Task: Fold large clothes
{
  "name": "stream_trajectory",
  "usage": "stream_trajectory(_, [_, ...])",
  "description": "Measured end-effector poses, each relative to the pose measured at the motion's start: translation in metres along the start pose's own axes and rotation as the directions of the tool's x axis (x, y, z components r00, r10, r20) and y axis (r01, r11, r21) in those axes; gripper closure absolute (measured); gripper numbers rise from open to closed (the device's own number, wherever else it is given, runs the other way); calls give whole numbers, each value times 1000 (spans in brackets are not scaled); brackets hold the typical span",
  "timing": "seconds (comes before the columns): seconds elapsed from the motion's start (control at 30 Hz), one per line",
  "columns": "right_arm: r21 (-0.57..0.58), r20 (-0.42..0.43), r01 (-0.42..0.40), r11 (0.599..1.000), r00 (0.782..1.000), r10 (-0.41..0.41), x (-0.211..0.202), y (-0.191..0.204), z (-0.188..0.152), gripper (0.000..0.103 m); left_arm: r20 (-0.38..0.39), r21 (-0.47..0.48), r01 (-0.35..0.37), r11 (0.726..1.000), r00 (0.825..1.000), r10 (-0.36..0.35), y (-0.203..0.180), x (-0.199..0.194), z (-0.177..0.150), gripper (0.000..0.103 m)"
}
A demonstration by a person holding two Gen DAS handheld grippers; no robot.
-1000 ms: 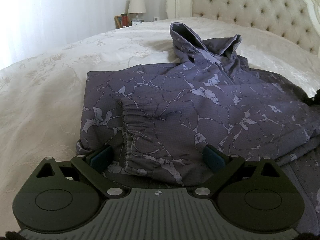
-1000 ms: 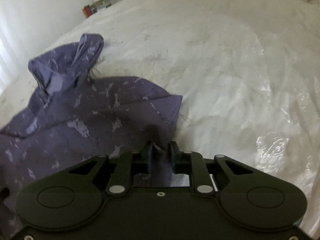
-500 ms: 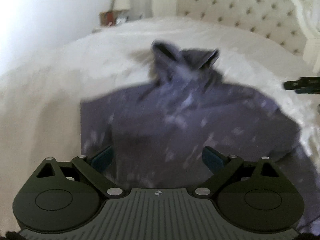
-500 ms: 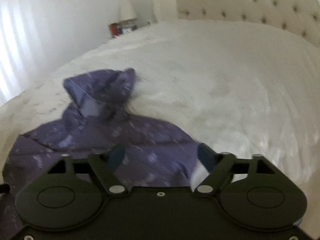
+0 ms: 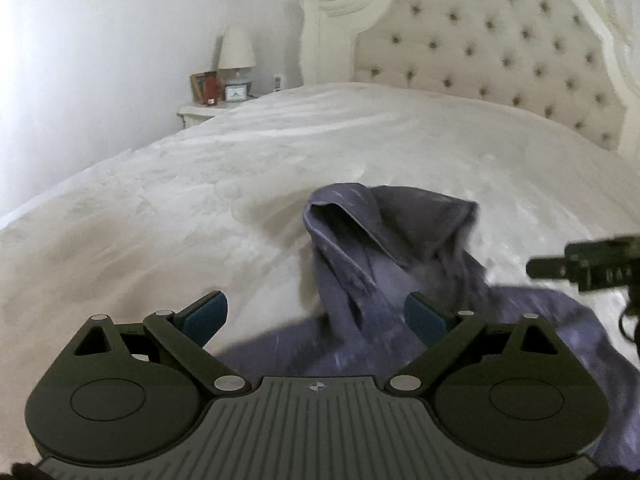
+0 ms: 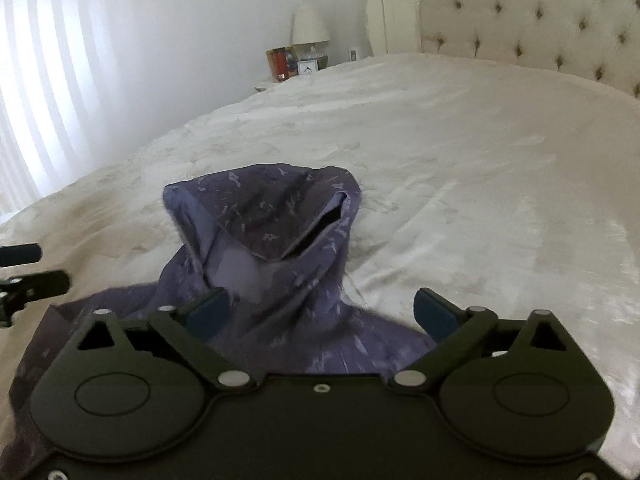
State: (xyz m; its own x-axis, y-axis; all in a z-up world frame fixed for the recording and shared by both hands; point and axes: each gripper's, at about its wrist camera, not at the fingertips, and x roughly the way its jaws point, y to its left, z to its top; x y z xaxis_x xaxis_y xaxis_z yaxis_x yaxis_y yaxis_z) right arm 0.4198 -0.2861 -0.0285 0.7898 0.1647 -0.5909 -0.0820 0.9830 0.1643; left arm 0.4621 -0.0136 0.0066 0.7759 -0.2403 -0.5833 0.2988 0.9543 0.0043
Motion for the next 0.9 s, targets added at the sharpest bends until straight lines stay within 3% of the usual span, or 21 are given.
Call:
stream_trajectory(0.2, [-23,-16,19,1000,1000,-19,45,2,6,7,-7,13,-30,999,1000,30,-12,61,20,7])
stream_trajectory(0.47, [-115,-40,38,993,998,-43,85,9,13,7,-10,129,-185,974,982,188,-10,114,32,7])
stream_trajectory(0.6, [-78,-15,53,996,998,-54,88,-7,21,14,-14,8,-246,969,969,246,24,118,35,8])
stream_trajectory(0.7, [74,8,98,992,995,-99,85,-44,20,16,-84,-132,-203,970,978,193,58,119,19,8])
stream_trajectory(0.83, [272,-99,134,953,989,-110,99,-94,1,28,-186,-260,-153,953,977,106,87,129,-18,7])
stream_trajectory(0.9, [303,-126,134,943,987,-100,101,-108,-9,31,-161,-281,-130,951,983,87,91,122,-24,7])
